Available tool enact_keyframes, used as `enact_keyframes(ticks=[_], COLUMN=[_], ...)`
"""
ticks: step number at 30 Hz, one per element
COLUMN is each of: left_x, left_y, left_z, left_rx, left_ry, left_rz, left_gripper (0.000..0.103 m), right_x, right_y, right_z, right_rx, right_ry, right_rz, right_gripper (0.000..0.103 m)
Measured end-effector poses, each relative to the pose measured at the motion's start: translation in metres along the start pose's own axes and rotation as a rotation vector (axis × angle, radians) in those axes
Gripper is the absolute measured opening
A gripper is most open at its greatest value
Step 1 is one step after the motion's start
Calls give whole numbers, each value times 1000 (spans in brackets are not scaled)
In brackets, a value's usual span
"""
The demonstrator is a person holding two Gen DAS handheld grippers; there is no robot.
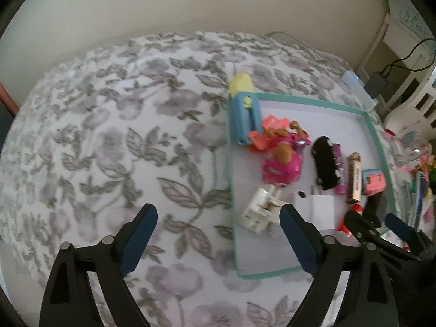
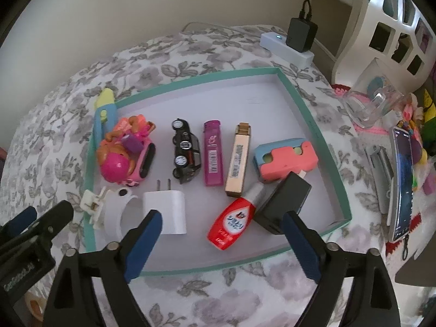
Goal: Organize rigid objects
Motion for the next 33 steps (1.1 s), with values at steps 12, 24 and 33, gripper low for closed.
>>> enact_keyframes(ticks=[12,24,33], left_x=[-16,-37,-43], left_y=[44,50,51], left_z=[-2,-16,-23], left_rx=[-79,-40,-26], left_ry=[-61,-79,-75], left_rz=[90,114,138], left_gripper=[95,95,95], right_x=[-17,-36,-50], right_y=[25,44,47], right_z=[-6,-16,-16], right_rx=[-26,-83,-80], right_ry=[-45,-80,-115], right_rz=[57,55,68], right_gripper=[103,103,103])
Point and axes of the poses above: each gripper's, at about its wrist camera, not at the fingertips, and x roughly the way its jaws point, y to its left, z to its top, the point moved 7 cm from there along x, roughly the way its jaws point, and after that the axes turned 1 degree about -x, right-handed, at the moved point
